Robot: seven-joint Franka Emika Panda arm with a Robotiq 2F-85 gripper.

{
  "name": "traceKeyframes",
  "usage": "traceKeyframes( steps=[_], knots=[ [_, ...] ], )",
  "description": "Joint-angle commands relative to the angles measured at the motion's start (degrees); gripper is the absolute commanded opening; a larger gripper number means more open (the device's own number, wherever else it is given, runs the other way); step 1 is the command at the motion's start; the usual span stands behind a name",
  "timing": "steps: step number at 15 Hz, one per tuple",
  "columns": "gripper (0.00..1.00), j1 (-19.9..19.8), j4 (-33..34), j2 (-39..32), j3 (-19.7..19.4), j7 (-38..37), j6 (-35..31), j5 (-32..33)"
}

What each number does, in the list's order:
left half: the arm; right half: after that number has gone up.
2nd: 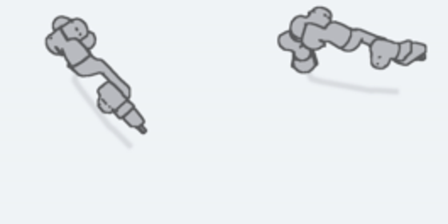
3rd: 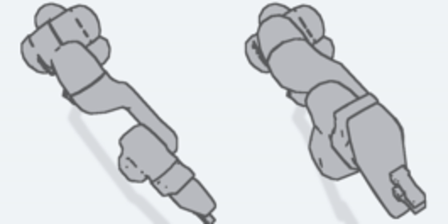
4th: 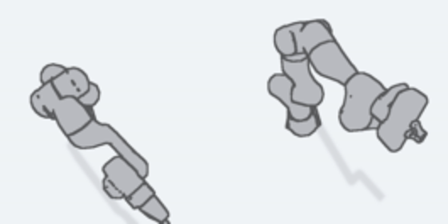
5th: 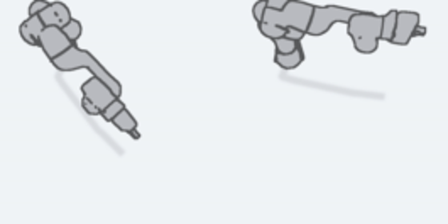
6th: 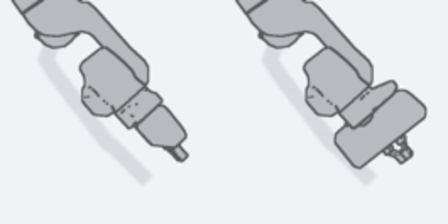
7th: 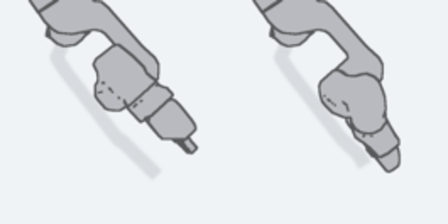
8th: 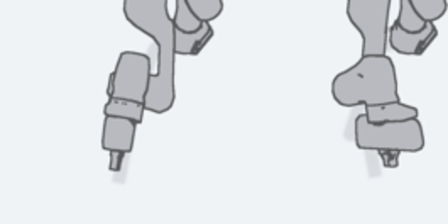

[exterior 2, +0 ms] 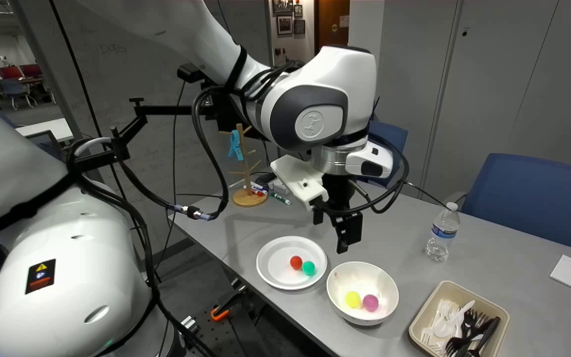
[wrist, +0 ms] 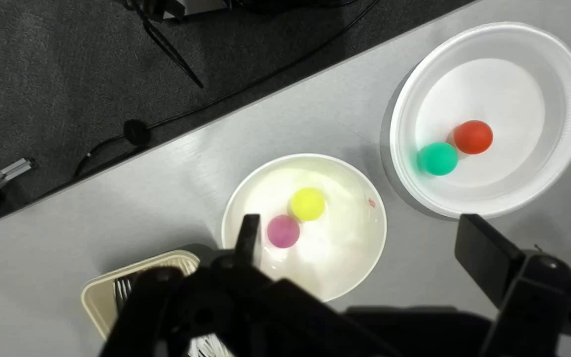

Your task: Move the purple ball from the bowl on the right to the bowl on the left

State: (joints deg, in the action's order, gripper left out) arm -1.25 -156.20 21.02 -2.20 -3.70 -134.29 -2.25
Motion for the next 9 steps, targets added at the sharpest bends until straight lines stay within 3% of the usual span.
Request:
traceKeyframes(
  steps=[1, 7, 8, 9],
  knots=[
    [1.00, -0.4, 3.2, -7.5, 0.5, -1.5, -4.3, -0.7],
    [1.00, -0.1, 6.9, -18.0, -0.4, -1.0, -11.3, -3.7],
    [1.00, -0.3, 3.9, -13.6, 0.1, -1.3, -10.2, -2.0],
    [1.00, -0.3, 4.8, -15.4, 0.1, -1.3, -10.7, -2.5]
  ],
)
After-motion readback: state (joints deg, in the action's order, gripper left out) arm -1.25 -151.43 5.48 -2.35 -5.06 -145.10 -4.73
